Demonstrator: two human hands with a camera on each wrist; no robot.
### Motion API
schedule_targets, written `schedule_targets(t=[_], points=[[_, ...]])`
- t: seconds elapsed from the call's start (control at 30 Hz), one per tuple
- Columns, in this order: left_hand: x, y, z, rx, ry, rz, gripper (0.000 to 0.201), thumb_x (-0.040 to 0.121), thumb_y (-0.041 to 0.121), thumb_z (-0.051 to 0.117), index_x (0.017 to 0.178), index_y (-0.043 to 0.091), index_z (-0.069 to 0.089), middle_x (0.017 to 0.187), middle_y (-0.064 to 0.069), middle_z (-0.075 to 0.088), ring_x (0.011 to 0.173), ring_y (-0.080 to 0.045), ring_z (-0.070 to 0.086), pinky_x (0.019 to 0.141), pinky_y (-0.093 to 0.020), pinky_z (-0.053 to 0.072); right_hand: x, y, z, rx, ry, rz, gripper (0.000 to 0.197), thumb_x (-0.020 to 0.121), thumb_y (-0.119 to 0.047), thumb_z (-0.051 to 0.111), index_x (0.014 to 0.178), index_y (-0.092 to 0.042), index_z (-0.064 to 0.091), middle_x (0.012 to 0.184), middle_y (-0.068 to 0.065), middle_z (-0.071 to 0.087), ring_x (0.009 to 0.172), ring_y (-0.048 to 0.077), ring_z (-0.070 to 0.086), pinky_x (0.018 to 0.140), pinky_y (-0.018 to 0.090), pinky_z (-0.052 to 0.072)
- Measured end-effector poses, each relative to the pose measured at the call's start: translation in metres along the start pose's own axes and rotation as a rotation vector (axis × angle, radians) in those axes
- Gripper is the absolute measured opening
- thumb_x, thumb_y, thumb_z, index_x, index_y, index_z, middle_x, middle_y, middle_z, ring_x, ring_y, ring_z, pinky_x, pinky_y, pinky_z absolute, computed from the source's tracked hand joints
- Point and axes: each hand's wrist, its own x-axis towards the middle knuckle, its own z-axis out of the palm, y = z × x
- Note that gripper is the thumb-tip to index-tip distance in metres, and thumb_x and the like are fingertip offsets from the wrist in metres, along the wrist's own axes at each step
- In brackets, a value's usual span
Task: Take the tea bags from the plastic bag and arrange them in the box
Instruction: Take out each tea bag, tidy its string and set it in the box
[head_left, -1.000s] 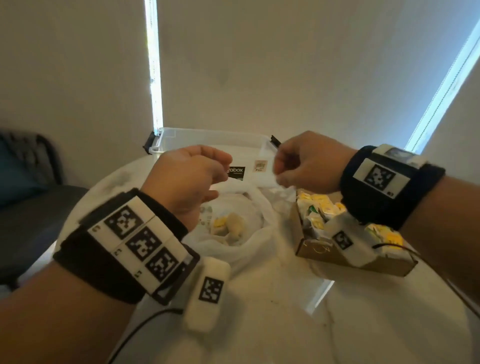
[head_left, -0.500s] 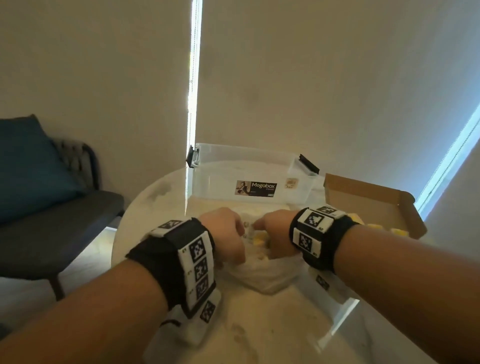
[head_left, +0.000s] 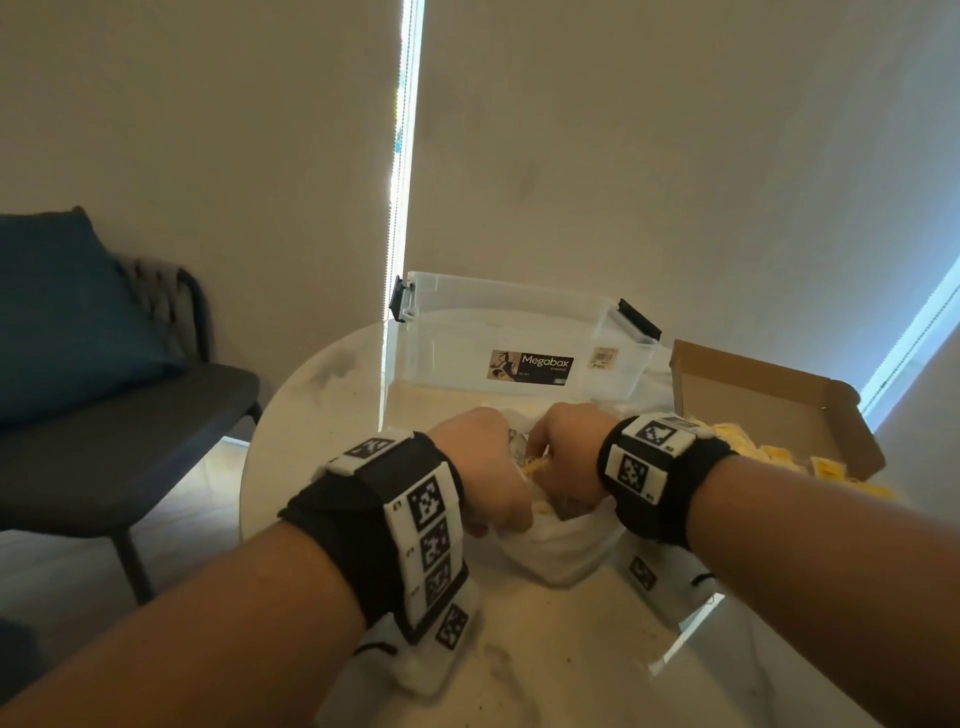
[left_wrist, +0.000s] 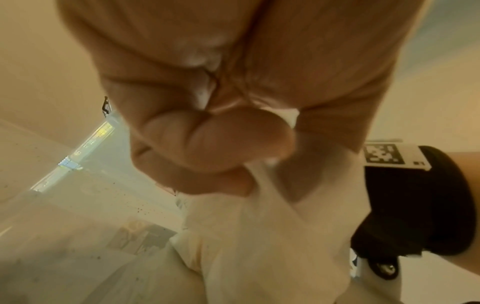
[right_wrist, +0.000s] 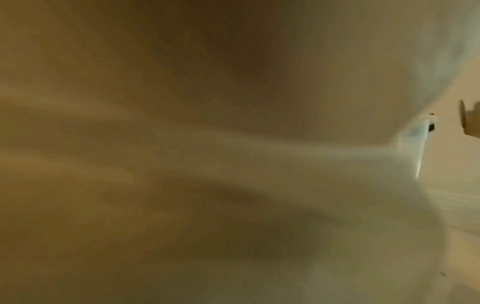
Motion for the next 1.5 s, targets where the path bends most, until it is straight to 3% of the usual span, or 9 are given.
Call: schedule_targets(t=[0.37, 0.5, 0.6, 0.7, 0.83, 1.07, 1.23, 1.37, 1.5], points=[[-0.003, 0.002, -0.005, 0.050, 0.055, -0.055, 0.058, 0.076, 0.017, 0.081, 0.128, 0.016, 0.056, 0.095, 0.000, 0.055, 0.075, -0.018, 0.061, 0.062, -0.028, 0.056, -0.016, 0.032, -0.023, 0.788, 0.043, 0.082, 0.010, 0.085, -0.004, 0.078, 0.094, -0.008, 0.078, 0.085, 0.012, 0.078, 0.062, 0.013, 0.072, 0.060, 0.025, 0.061], [-0.001, 0.003, -0.009, 0.167, 0.241, 0.029, 0.081, 0.066, 0.031, 0.084, 0.137, 0.031, 0.045, 0.126, -0.001, 0.045, 0.109, -0.023, 0.053, 0.091, -0.037, 0.051, -0.034, 0.043, -0.043, 1.075, 0.046, 0.068, 0.014, 0.087, 0.004, 0.071, 0.099, -0.003, 0.075, 0.090, 0.018, 0.077, 0.060, 0.015, 0.069, 0.056, 0.024, 0.059], [-0.003, 0.019, -0.016, -0.295, 0.468, 0.254, 0.052, 0.073, 0.027, 0.077, 0.121, 0.027, 0.056, 0.126, 0.001, 0.052, 0.108, -0.017, 0.055, 0.085, -0.035, 0.050, -0.048, 0.050, -0.057, 1.237, 0.039, 0.003, 0.016, 0.088, 0.007, 0.066, 0.102, 0.001, 0.072, 0.087, 0.019, 0.074, 0.063, 0.018, 0.067, 0.057, 0.024, 0.060], [-0.008, 0.046, -0.012, -1.128, 0.250, 0.162, 0.039, 0.083, 0.037, 0.069, 0.114, 0.016, 0.060, 0.117, -0.010, 0.062, 0.104, -0.026, 0.060, 0.083, -0.041, 0.051, -0.065, 0.053, -0.070, 1.337, 0.016, -0.076, 0.014, 0.089, 0.007, 0.062, 0.098, 0.001, 0.071, 0.078, 0.016, 0.071, 0.062, 0.019, 0.065, 0.055, 0.024, 0.059], [-0.004, 0.071, 0.012, -1.618, -0.299, 0.156, 0.055, 0.089, 0.046, 0.058, 0.122, 0.003, 0.065, 0.099, -0.016, 0.067, 0.079, -0.027, 0.060, 0.069, -0.034, 0.048, -0.083, 0.052, -0.079, 1.178, -0.003, -0.076, 0.016, 0.088, 0.005, 0.067, 0.102, 0.003, 0.072, 0.087, 0.022, 0.074, 0.067, 0.023, 0.068, 0.061, 0.028, 0.062], [0.013, 0.087, 0.059, -1.906, -0.345, 0.039, 0.042, 0.097, 0.018, 0.038, 0.129, -0.005, 0.052, 0.121, -0.035, 0.062, 0.112, -0.046, 0.062, 0.101, -0.058, 0.046, -0.102, 0.087, -0.071, 0.833, 0.174, 0.023, 0.021, 0.081, 0.001, 0.079, 0.099, -0.007, 0.072, 0.088, 0.010, 0.077, 0.073, 0.020, 0.076, 0.061, 0.025, 0.061], [0.016, 0.105, 0.079, -1.865, -0.362, 0.006, 0.026, 0.090, 0.014, 0.050, 0.107, -0.004, 0.059, 0.088, -0.027, 0.069, 0.091, -0.040, 0.067, 0.087, -0.053, 0.054, -0.112, 0.124, -0.065, 0.920, 0.246, 0.034, 0.022, 0.085, 0.009, 0.071, 0.101, -0.006, 0.071, 0.087, 0.007, 0.077, 0.073, 0.019, 0.075, 0.061, 0.027, 0.061], [0.023, 0.117, 0.095, -1.662, -0.445, 0.070, 0.040, 0.074, 0.002, 0.067, 0.114, -0.001, 0.066, 0.107, -0.021, 0.065, 0.090, -0.027, 0.065, 0.078, -0.034, 0.061, -0.120, 0.147, -0.062, 0.900, 0.249, 0.005, 0.026, 0.086, 0.010, 0.069, 0.102, -0.010, 0.072, 0.087, 0.003, 0.078, 0.076, 0.018, 0.072, 0.072, 0.035, 0.060], [0.028, 0.132, 0.110, -1.632, -0.333, 0.051, 0.036, 0.090, -0.012, 0.053, 0.122, 0.004, 0.057, 0.105, -0.019, 0.061, 0.082, -0.021, 0.063, 0.063, -0.028, 0.061, -0.125, 0.160, -0.059, 1.094, 0.295, 0.030, 0.027, 0.091, 0.009, 0.062, 0.108, -0.010, 0.070, 0.104, 0.010, 0.075, 0.072, 0.022, 0.070, 0.064, 0.034, 0.059]])
